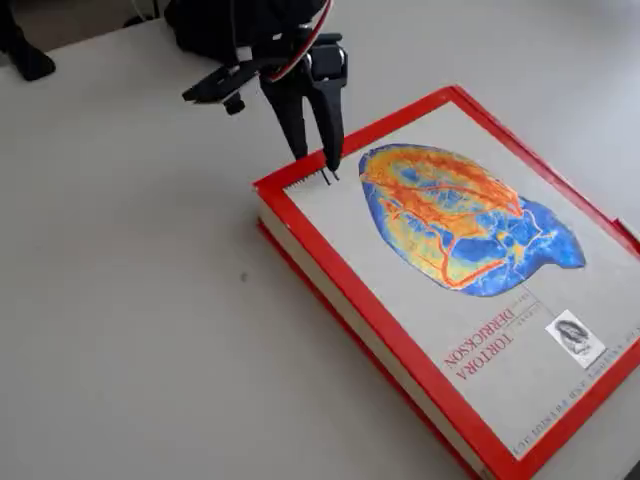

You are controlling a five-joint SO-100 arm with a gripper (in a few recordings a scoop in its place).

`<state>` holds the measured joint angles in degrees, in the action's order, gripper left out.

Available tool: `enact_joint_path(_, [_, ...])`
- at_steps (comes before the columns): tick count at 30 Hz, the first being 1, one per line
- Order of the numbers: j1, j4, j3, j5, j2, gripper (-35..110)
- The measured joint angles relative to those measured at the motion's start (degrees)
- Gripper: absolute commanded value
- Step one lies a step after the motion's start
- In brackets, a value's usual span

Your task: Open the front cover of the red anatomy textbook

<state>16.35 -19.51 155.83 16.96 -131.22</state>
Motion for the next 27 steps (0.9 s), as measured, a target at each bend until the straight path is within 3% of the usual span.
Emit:
enact_joint_path(15, [-1.3, -14.0, -9.8, 0.0, -6.9, 19])
enact_joint_path(27, [-9.8, -31.4, -26.1, 0.6, -13.9, 19])
